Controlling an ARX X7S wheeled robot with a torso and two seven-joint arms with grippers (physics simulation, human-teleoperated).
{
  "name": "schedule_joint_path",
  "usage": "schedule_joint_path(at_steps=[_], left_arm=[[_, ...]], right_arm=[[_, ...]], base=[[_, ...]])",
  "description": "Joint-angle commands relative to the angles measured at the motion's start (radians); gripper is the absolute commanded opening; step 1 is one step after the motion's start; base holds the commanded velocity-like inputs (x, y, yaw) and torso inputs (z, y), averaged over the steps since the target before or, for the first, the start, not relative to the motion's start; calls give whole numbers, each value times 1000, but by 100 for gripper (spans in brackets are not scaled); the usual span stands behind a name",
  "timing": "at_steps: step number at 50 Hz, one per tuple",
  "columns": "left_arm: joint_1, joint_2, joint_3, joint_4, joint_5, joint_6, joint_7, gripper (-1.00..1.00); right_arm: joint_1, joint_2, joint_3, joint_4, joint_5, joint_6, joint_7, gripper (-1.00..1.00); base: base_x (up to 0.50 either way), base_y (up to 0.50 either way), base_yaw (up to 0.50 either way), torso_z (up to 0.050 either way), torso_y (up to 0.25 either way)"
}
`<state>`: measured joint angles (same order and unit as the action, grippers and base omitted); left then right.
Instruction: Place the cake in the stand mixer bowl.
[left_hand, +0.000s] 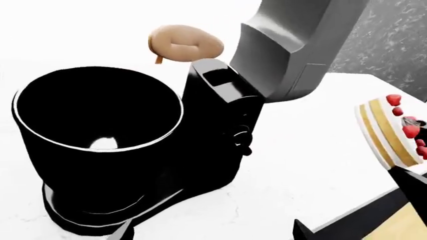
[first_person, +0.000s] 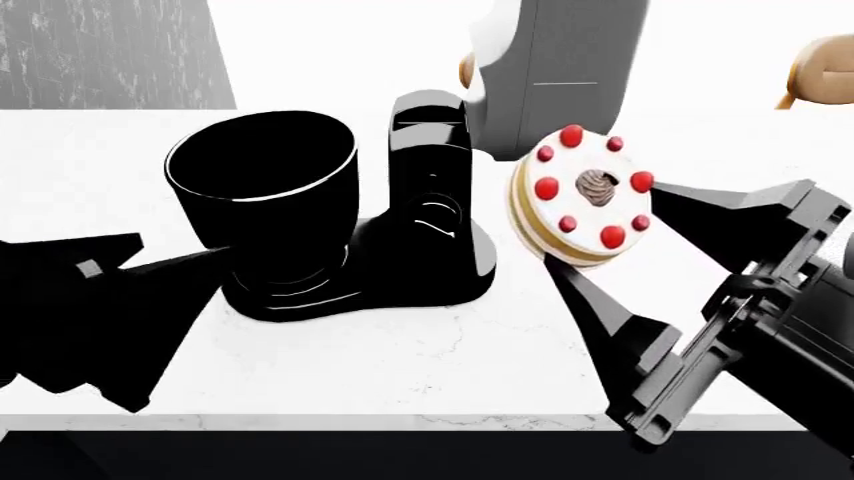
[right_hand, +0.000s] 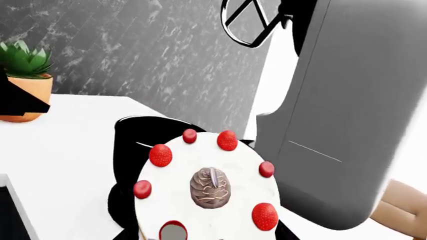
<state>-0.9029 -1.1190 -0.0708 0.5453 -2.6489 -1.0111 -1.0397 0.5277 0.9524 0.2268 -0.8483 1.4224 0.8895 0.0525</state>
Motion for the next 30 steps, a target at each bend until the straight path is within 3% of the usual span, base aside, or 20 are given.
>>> schedule_joint_path(at_steps=[1, 22, 30], left_arm=[[-148, 24, 128, -5, -117, 114, -5, 100], [-226, 115, 295, -73, -172, 253, -69, 100], [-223, 132, 330, -96, -169, 269, -80, 100]], right_arm=[[41, -14, -3, -17, 14, -24, -13, -100], [-77, -95, 24, -116, -178, -89, -119, -100], [-106, -146, -38, -125, -396, -134, -176, -100]], base=[[0, 0, 0, 0, 0], [0, 0, 0, 0, 0], [0, 0, 0, 0, 0]])
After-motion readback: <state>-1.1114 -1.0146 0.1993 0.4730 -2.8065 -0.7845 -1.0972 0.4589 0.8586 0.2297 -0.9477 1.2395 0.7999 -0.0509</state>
